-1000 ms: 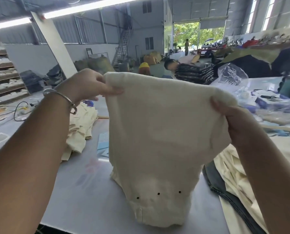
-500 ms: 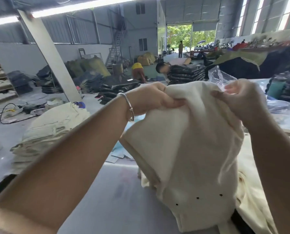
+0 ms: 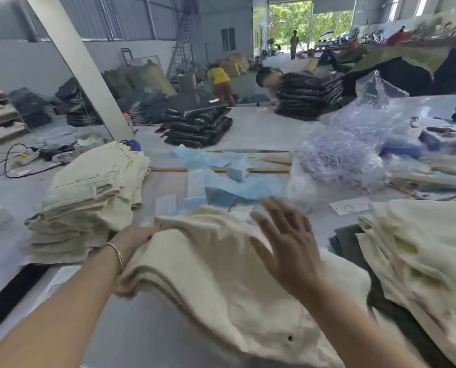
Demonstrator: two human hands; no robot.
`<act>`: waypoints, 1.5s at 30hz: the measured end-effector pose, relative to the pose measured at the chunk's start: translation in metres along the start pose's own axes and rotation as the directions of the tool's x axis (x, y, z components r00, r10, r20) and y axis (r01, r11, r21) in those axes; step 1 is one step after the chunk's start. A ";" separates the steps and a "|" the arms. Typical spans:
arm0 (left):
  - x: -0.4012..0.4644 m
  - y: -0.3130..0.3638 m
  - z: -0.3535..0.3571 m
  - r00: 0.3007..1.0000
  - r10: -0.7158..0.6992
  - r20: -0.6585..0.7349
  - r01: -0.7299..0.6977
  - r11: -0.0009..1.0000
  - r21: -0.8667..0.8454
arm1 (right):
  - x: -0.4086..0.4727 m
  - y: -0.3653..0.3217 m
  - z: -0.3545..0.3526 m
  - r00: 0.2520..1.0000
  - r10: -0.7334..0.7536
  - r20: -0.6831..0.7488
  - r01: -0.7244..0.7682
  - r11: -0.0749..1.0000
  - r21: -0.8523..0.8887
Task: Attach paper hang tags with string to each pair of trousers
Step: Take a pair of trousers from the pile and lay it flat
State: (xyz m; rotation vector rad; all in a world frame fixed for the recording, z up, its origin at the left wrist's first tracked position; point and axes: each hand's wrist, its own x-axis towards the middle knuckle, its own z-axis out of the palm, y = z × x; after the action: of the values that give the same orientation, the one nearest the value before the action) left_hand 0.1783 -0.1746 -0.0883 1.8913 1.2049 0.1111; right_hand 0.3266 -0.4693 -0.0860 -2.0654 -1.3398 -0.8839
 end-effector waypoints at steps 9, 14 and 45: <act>0.036 -0.131 -0.010 0.998 0.020 0.064 -0.014 0.996 -0.090 | -0.101 -0.029 0.120 0.562 0.244 0.790 -0.170 0.969 -0.178; 0.059 -0.128 -0.028 0.971 0.239 -0.008 -0.218 0.873 -0.437 | -0.104 -0.042 0.122 0.748 0.510 0.425 -0.422 0.859 -0.289; -0.026 -0.021 0.167 0.927 0.352 0.127 -0.237 0.816 -0.527 | -0.073 -0.047 0.087 0.501 0.703 0.505 -0.823 0.568 0.024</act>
State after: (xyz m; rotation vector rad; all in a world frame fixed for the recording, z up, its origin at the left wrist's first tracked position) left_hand 0.2317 -0.2940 -0.1973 1.5558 0.6358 0.3449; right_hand 0.2824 -0.4317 -0.1937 -2.3565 -0.4790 0.1917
